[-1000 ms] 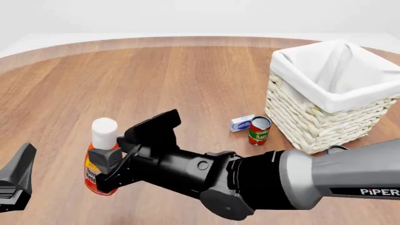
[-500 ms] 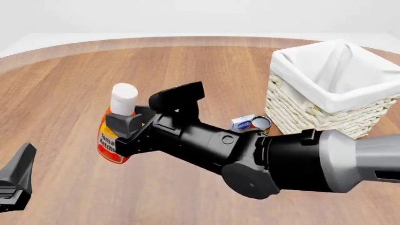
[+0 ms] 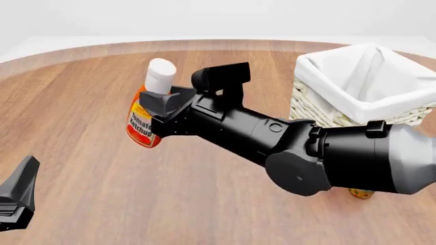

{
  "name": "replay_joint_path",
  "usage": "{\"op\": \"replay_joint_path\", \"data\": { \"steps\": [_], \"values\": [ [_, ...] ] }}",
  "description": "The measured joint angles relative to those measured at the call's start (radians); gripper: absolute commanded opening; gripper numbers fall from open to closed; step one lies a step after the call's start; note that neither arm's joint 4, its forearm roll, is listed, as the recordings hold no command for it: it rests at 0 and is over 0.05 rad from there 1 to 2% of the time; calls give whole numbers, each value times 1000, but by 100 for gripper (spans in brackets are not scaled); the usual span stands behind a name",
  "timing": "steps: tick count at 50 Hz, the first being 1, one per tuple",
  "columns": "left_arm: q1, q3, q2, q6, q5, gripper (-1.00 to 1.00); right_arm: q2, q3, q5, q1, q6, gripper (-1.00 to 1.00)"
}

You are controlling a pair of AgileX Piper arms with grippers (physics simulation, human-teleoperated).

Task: Pick up the ketchup, and put it in the basket.

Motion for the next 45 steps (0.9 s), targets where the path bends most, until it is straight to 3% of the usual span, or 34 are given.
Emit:
{"op": "replay_joint_path", "data": {
  "steps": [45],
  "values": [
    [0,0,0,0,0,100,-163,98,-51,-259,-11,-100]
  ]
}}
